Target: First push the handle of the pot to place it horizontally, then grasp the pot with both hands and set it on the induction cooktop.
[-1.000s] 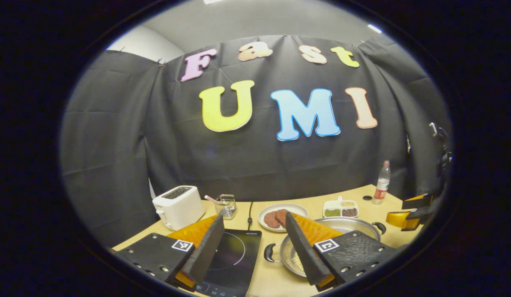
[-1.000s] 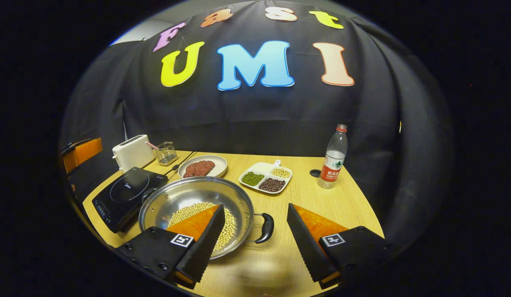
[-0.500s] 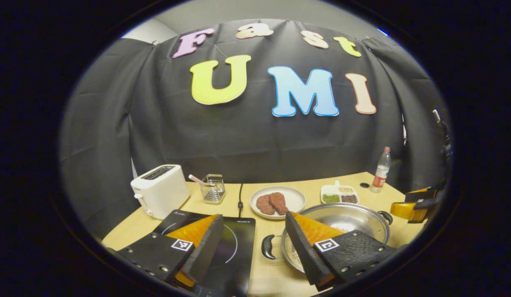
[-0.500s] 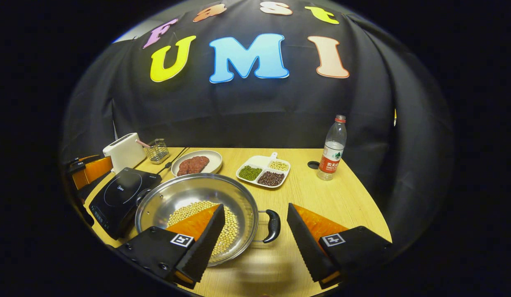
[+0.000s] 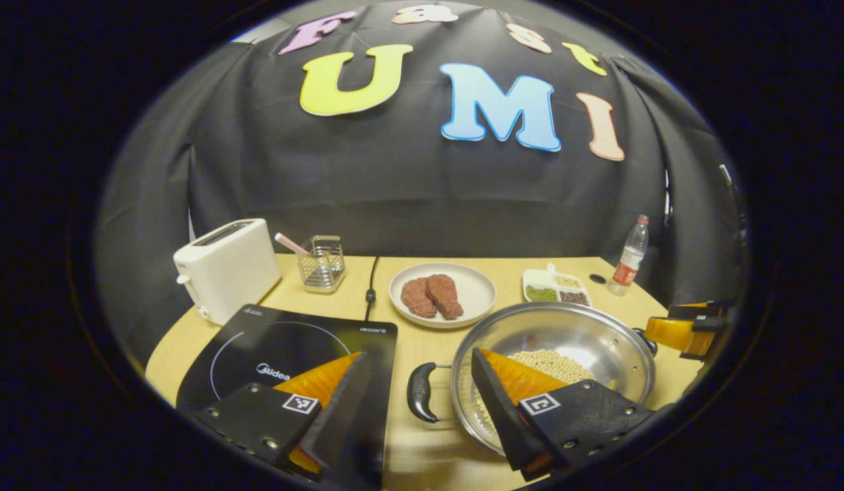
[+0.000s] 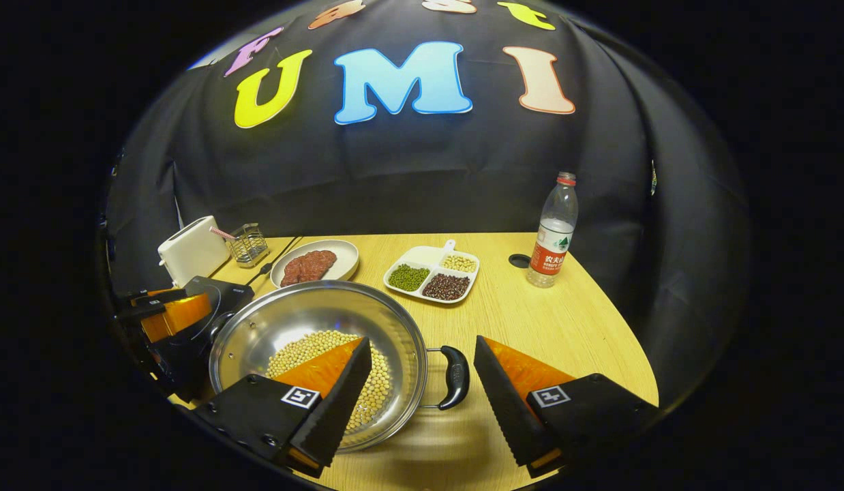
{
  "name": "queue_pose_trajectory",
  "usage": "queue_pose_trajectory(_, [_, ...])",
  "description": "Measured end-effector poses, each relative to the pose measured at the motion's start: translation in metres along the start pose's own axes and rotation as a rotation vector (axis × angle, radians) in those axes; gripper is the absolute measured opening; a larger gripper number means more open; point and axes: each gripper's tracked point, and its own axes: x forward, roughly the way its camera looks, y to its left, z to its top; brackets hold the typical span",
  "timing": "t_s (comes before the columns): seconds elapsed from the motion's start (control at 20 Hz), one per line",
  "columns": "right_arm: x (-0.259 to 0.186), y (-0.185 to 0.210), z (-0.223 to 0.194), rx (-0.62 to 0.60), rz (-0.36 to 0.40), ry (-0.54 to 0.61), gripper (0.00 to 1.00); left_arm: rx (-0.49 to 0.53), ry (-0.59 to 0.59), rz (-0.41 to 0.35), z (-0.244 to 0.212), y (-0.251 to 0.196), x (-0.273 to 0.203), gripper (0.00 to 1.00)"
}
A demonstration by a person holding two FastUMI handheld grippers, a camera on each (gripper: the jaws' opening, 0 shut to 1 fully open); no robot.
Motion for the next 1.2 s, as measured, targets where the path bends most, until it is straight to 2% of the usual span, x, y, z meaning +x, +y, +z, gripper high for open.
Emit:
queue_pose_trajectory(0.15, [0.006,0.001,-0.004,0.0,-0.002,0.015,0.96,-0.004,0.052,-0.016,-0.019,-0.004,0.011,0.89])
queue_pose_trajectory(0.2, [0.007,0.0,-0.005,-0.001,-0.004,0.019,0.93,-0.002,0.069,-0.021,-0.025,-0.005,0.015,0.91])
queue_pose_trajectory(0.35, [0.015,0.002,-0.011,-0.001,-0.002,0.041,0.96,-0.002,0.115,-0.035,-0.04,-0.009,0.024,0.89])
queue_pose_trajectory(0.4, [0.017,0.003,-0.013,0.001,-0.002,0.047,0.93,-0.004,0.13,-0.037,-0.044,-0.009,0.027,0.92])
queue_pose_trajectory(0.45, [0.019,0.004,-0.014,0.002,-0.004,0.052,0.97,-0.005,0.143,-0.037,-0.048,-0.009,0.028,0.92])
queue_pose_trajectory(0.5, [0.021,0.005,-0.016,0.003,-0.004,0.058,0.93,0.002,0.14,-0.036,-0.047,-0.008,0.029,0.89])
queue_pose_trajectory(0.55, [0.024,0.004,-0.017,0.002,-0.008,0.063,0.97,0.009,0.131,-0.039,-0.043,-0.008,0.032,0.89])
queue_pose_trajectory(0.65, [0.027,0.001,-0.019,-0.001,-0.024,0.067,0.93,0.023,0.137,-0.043,-0.044,-0.011,0.035,0.91])
queue_pose_trajectory(0.7, [0.029,0.0,-0.018,0.0,-0.028,0.066,0.97,0.026,0.137,-0.055,-0.043,-0.015,0.037,0.89])
queue_pose_trajectory(0.75, [0.03,0.0,-0.019,0.002,-0.031,0.069,0.93,0.019,0.147,-0.068,-0.046,-0.021,0.037,0.89])
queue_pose_trajectory(0.8, [0.03,-0.002,-0.018,0.002,-0.035,0.068,0.97,0.015,0.152,-0.077,-0.047,-0.025,0.037,0.92])
queue_pose_trajectory(0.9, [0.031,-0.005,-0.022,-0.001,-0.045,0.08,0.97,0.023,0.157,-0.067,-0.051,-0.025,0.04,0.89])
queue_pose_trajectory(0.95, [0.032,-0.008,-0.025,-0.007,-0.051,0.094,0.93,0.022,0.155,-0.062,-0.049,-0.026,0.04,0.92])
queue_pose_trajectory(1.0, [0.032,-0.009,-0.03,-0.015,-0.055,0.109,0.96,0.019,0.155,-0.061,-0.049,-0.026,0.041,0.92])
queue_pose_trajectory(1.2, [0.036,-0.011,-0.036,-0.022,-0.056,0.131,0.97,0.035,0.185,-0.048,-0.058,-0.026,0.044,0.89])
